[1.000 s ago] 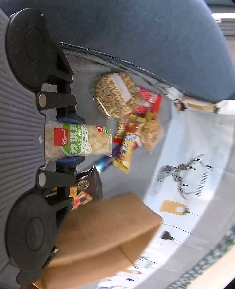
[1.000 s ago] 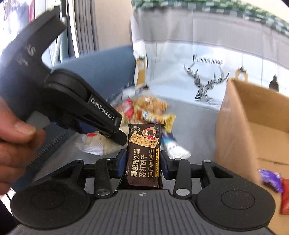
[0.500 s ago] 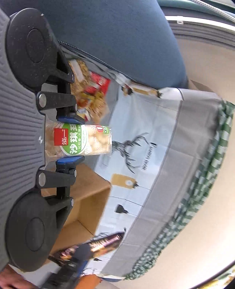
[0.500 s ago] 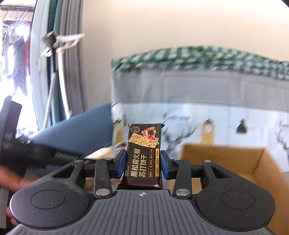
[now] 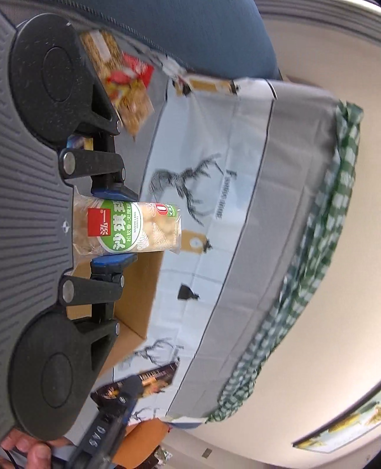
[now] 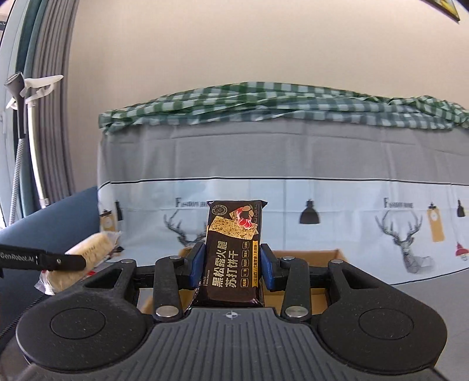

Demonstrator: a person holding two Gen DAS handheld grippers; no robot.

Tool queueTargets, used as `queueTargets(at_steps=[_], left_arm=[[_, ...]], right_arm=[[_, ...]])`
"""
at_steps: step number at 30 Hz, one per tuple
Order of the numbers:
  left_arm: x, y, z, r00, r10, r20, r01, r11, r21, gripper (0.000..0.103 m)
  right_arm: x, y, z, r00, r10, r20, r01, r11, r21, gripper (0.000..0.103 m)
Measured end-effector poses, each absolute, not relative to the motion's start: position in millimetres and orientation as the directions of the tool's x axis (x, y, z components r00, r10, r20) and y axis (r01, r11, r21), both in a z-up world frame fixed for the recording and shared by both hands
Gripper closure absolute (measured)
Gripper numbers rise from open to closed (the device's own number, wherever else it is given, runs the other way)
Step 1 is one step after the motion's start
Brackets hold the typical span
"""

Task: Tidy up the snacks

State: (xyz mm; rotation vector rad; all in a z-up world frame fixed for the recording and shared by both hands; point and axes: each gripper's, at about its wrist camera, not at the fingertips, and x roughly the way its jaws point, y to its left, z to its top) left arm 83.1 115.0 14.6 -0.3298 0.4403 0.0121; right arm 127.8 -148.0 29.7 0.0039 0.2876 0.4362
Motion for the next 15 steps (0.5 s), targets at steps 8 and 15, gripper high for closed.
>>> queueTargets(at_steps=[8, 15], left_arm=[[108.5, 64.6, 10.0, 0.909, -0.124, -0.398, 0.027, 0.971, -0.239, 0.064], [119.8, 30.9, 0.9, 0.910, -0.135, -0.392, 0.041, 0.970, -0.239, 0.064]], right_arm=[[133.3, -172.8, 17.6, 0.875, 0.368, -0.314, -0.373, 0.927, 0.046, 0.062], [138.8, -195.4, 14.7, 0.890, 0.320, -0.325, -0.325, 0.945, 0.043, 0.062]])
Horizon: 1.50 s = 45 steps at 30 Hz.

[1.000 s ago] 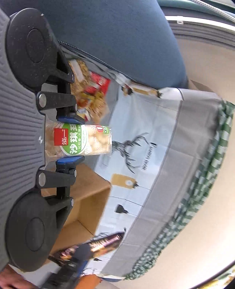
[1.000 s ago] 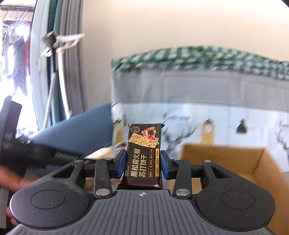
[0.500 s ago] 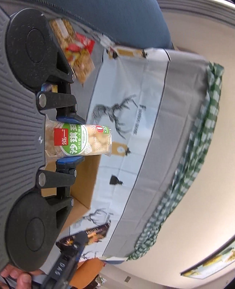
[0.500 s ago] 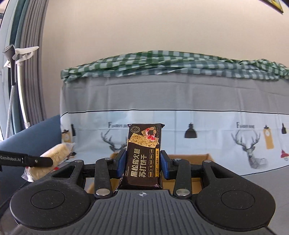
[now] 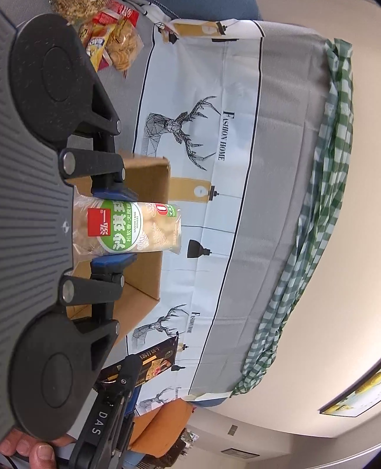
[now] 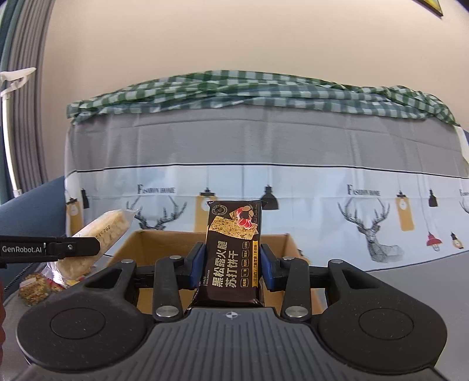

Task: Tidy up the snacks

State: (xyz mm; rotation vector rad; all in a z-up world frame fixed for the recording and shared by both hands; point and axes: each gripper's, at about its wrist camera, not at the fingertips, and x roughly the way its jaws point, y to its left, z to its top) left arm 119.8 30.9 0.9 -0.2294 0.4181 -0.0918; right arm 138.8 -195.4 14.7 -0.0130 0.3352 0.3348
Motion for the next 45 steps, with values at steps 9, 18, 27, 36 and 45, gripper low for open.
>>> queueTargets(at_steps=[9, 18, 27, 36, 45], left_arm=[[114.0, 0.2, 7.2, 0.921, -0.179, -0.346, 0.103, 0.968, -0.228, 0.064], [115.9, 0.1, 4.9, 0.909, -0.221, -0.353, 0.132, 0.957, -0.259, 0.064], [115.5, -2.0, 5.3, 0.905, -0.239, -0.352, 0.154, 0.955, -0.253, 0.064], [116.9, -4.5, 4.6, 0.903, -0.247, -0.351, 0.162, 0.954, -0.254, 0.064], [117.3, -5.8, 4.2, 0.904, -0.252, -0.346, 0.169, 0.953, -0.251, 0.064]], right_arm=[[145.2, -203.1, 9.4, 0.891, 0.288, -0.352, -0.296, 0.955, 0.033, 0.062], [149.2, -198.6, 7.9, 0.889, 0.273, -0.367, -0.284, 0.959, 0.025, 0.062], [150.0, -193.9, 7.5, 0.885, 0.274, -0.375, -0.291, 0.957, 0.013, 0.062], [152.4, -194.0, 6.5, 0.881, 0.270, -0.388, -0.285, 0.958, 0.019, 0.062], [154.3, -193.9, 5.7, 0.877, 0.273, -0.396, -0.289, 0.957, 0.019, 0.062]])
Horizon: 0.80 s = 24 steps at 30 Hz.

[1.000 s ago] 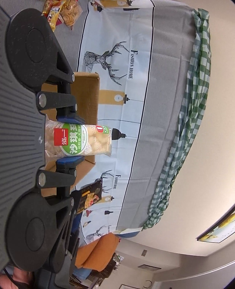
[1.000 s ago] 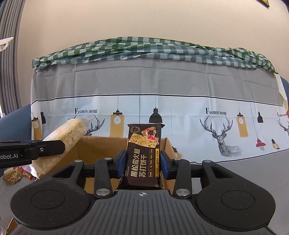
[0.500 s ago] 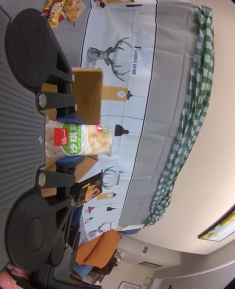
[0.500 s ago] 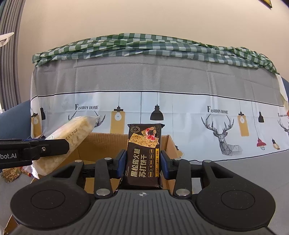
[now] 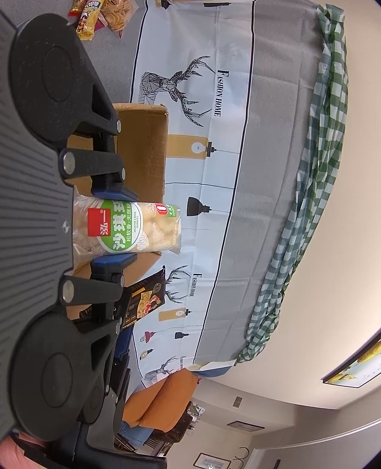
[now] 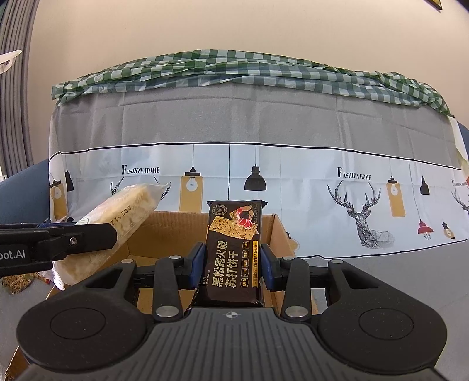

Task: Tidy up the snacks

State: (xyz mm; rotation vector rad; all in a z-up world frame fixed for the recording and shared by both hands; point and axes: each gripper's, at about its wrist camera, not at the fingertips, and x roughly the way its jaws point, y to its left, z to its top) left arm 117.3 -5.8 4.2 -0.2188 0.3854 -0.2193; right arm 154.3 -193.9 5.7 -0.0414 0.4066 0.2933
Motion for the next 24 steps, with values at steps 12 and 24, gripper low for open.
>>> queueTargets(at_steps=[12, 24], left_arm=[[117.4, -6.4, 4.6, 0.905, -0.252, -0.342, 0.172, 0.953, -0.248, 0.064], [117.2, -7.8, 5.8, 0.907, -0.253, -0.337, 0.175, 0.954, -0.245, 0.064]], right_arm=[[155.0, -194.0, 5.1, 0.875, 0.273, -0.399, -0.288, 0.957, 0.022, 0.062], [155.4, -193.8, 5.2, 0.875, 0.273, -0.401, -0.289, 0.957, 0.021, 0.062]])
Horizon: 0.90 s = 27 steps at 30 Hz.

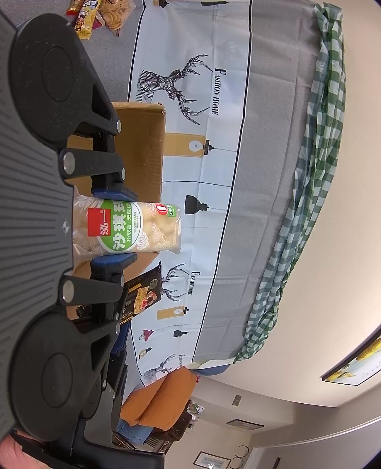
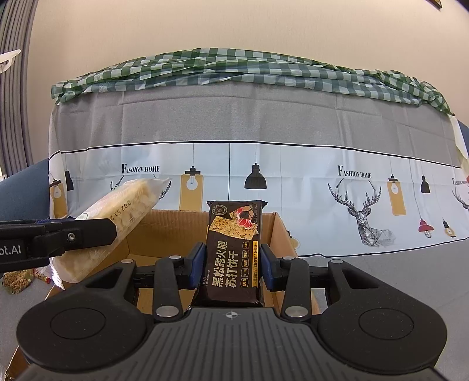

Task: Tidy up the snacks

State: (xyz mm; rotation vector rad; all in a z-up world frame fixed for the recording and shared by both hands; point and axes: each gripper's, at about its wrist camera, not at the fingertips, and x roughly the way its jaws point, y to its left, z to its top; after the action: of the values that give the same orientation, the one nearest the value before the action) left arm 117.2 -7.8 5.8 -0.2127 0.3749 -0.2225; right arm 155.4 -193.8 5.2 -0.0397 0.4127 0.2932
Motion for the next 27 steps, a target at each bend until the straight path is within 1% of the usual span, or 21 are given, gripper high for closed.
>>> queueTargets(at_steps=[27], left_arm=[[116.0, -9.0, 9.7, 0.913, -0.248, -0.324, 0.174, 0.955, -0.240, 0.064]], right_arm=[[155.5, -192.7, 4.5, 0.873, 0.274, -0.404, -0.290, 0.957, 0.022, 0.062]])
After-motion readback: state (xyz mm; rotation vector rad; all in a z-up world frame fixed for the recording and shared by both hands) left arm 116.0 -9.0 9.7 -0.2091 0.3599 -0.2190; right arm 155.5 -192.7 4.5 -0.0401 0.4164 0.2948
